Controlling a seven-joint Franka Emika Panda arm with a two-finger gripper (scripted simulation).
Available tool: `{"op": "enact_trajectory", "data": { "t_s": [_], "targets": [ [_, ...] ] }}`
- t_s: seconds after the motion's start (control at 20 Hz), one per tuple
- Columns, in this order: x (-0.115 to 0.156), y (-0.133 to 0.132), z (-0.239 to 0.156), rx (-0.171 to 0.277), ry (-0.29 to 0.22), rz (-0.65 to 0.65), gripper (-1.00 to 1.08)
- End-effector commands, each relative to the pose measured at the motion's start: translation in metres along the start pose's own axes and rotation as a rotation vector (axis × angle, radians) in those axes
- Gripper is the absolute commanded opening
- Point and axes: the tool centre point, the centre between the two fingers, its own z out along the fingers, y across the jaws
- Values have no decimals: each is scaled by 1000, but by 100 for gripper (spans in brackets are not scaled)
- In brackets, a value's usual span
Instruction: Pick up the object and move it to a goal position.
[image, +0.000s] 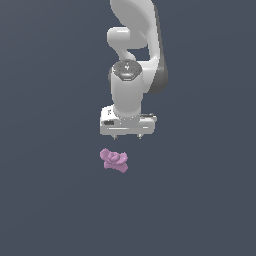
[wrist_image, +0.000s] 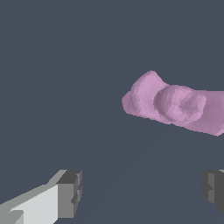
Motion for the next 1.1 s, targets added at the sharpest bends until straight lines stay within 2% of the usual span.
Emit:
{"op": "enact_trajectory", "data": {
  "t_s": [0.0,0.4,1.05],
  "targets": [
    [0,0,0,0,0,0,100],
    [1,-22,-9,-10,-4,-29,100],
    [4,-18,-7,-10,-5,-106,100]
  ]
}}
